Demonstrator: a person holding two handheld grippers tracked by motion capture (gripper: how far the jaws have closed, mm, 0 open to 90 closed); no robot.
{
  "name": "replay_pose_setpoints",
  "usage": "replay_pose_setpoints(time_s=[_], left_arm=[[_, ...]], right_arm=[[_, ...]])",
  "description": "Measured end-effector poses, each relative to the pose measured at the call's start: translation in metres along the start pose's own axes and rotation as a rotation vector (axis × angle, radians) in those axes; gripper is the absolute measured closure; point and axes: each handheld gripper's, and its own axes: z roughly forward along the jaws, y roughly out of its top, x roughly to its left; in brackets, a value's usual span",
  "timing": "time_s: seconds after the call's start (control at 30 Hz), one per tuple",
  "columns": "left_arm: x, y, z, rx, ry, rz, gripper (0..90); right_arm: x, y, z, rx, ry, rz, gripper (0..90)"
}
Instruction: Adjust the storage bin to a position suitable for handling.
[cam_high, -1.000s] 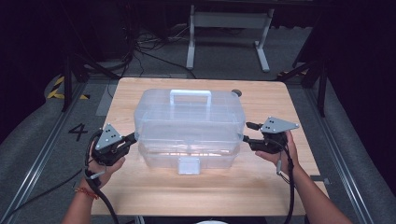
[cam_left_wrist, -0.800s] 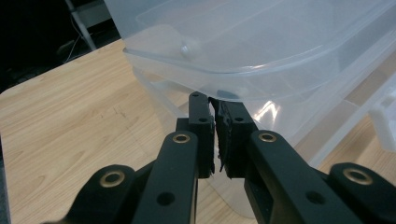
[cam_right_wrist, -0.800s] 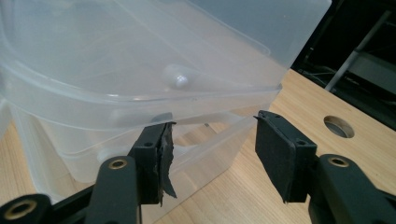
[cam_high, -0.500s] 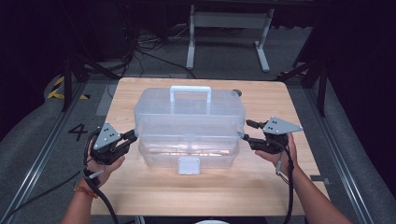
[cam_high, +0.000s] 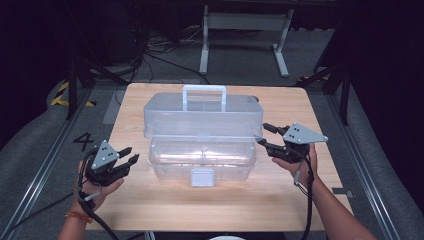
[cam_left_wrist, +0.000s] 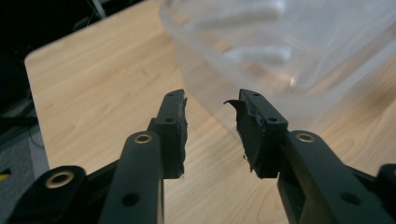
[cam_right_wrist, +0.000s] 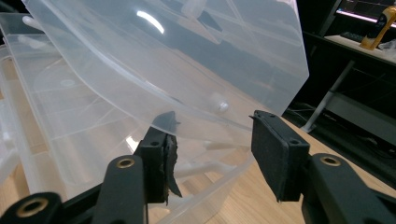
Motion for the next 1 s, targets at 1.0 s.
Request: replay_pose_setpoints(time_s=[1.0], left_arm=[[-0.003,-0.071,0.033,0.175,-0.096,-0.105,34.2]], right_arm=[[-0.002,0.017,0.016,-0.085,-0.134,0.026,63.4]])
